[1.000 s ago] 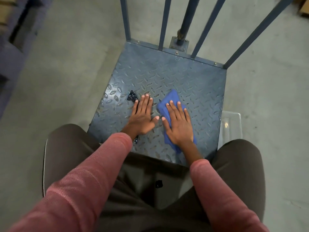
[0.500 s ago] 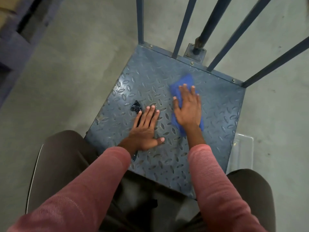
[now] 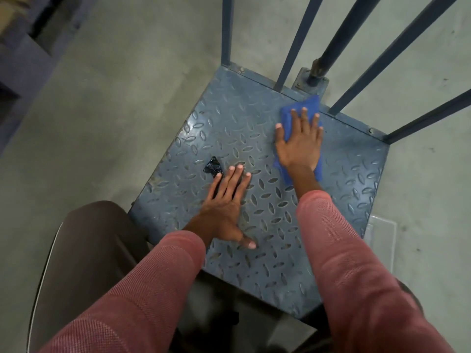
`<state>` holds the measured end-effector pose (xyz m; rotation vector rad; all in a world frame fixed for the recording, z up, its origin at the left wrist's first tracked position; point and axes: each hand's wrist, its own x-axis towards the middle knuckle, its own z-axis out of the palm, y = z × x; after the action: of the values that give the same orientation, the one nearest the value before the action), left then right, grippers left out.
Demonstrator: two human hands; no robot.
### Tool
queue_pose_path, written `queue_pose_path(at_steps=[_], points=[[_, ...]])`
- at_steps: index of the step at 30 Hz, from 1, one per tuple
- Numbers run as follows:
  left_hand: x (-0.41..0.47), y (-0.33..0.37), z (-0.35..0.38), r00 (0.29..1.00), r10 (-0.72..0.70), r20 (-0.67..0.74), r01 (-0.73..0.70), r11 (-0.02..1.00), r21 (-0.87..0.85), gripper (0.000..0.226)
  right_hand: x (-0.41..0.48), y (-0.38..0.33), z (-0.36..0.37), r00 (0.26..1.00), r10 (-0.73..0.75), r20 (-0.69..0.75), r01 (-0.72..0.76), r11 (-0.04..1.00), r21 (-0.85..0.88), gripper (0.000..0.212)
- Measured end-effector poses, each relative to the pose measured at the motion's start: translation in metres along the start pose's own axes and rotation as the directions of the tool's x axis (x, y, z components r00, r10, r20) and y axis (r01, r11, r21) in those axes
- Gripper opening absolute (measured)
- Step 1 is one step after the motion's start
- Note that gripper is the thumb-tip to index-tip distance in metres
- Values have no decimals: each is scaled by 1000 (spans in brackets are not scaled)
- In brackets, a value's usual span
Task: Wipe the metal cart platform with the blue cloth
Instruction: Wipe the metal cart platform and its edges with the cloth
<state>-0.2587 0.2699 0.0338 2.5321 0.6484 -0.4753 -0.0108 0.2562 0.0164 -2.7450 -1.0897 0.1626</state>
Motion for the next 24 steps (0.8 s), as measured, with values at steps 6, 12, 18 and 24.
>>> queue_pose_path(at_steps=[6,12,18,24], points=[[1,1,1,999,-30,-20,30,1000,-6,170,30,12,3,913,-407,3,406,911,78,59],[0,3,-3,999,-43,8,43,999,-11,168,33,-27,7,707,-701,93,697,713,80,61],[-2,4,-6,999,-47,1,47,999,-27,168,35,-52,17,946,-324,2,323,945,59,63],[-3,6,-12,998,-58,30,59,998,-27,168,50,-56,18,830,-557,26,548,824,143,59]])
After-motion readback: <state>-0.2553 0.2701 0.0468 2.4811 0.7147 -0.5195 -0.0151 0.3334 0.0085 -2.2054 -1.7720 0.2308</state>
